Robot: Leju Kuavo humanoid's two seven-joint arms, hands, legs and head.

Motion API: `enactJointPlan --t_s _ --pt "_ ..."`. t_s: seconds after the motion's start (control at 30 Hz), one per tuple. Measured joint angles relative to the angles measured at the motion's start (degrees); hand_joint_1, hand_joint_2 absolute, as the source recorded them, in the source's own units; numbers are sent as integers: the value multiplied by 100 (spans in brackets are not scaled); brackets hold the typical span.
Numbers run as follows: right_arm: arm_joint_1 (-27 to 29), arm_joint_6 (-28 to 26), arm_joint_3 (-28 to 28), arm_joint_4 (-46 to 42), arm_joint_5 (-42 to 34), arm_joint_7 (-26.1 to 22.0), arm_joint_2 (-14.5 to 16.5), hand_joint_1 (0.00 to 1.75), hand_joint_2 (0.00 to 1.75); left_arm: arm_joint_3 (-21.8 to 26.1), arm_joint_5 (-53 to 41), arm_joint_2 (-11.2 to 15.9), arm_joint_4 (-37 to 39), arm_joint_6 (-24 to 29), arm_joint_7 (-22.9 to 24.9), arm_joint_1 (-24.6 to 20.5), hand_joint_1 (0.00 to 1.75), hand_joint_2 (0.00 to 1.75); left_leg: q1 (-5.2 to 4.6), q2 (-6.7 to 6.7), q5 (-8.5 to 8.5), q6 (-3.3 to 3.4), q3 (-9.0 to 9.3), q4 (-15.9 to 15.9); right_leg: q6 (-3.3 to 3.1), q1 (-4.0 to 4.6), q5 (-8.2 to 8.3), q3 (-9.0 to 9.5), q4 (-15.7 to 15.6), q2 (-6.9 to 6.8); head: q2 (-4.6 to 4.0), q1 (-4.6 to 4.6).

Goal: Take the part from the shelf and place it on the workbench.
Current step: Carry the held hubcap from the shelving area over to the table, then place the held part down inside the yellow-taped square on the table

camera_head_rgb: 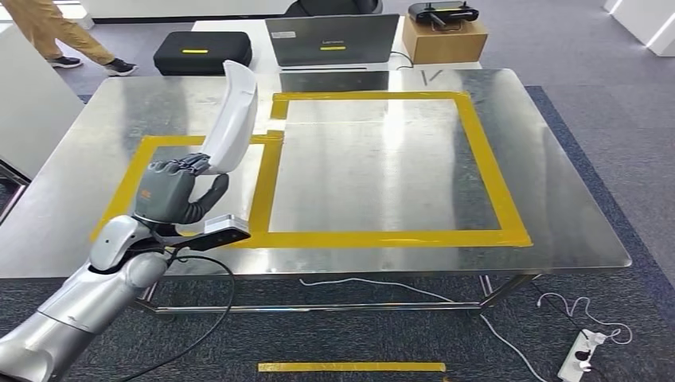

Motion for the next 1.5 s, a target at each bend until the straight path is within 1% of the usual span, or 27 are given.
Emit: enactJointPlan --t_s 0.17,0.4,0.63,0.73,1.1,1.47,1.5 --pt "-2 5 2 0 -31 10 -1 0 0 73 -177 55 396 51 188 -135 175 175 -4 0 0 0 -1 1 1 -4 0 1 -1 1 0 1" --pt "-3 4 4 0 -56 26 -1 0 0 192 -353 134 764 136 273 -221 175 175 -4 0 0 1 -1 1 1 -4 0 0 -1 -1 0 -1" --pt "-4 -5 25 0 -100 25 -1 0 0 196 -1091 202 913 140 733 -255 175 175 -4 0 -1 0 -1 1 1 -4 0 -1 -1 0 -2 0" --pt "-3 -14 50 0 -109 24 0 0 0 196 -1299 242 969 140 845 -265 175 175 -4 0 -1 0 -1 1 1 -4 0 -1 -1 0 -1 0" --pt "-6 -30 94 0 -142 24 0 0 0 173 -1631 306 1094 128 978 -293 175 175 -4 0 0 1 -1 2 1 -4 0 -1 -1 0 0 -1" --pt "-7 -33 99 0 -164 21 0 0 0 156 -1677 306 1178 101 1009 -327 175 175 -4 0 0 0 0 2 1 -4 1 -1 -1 0 0 0" --pt "-7 -35 100 1 -169 19 0 0 0 150 -1678 306 1181 80 1009 -330 131 175 -4 0 0 0 -1 2 1 -4 1 -1 -1 0 0 0"
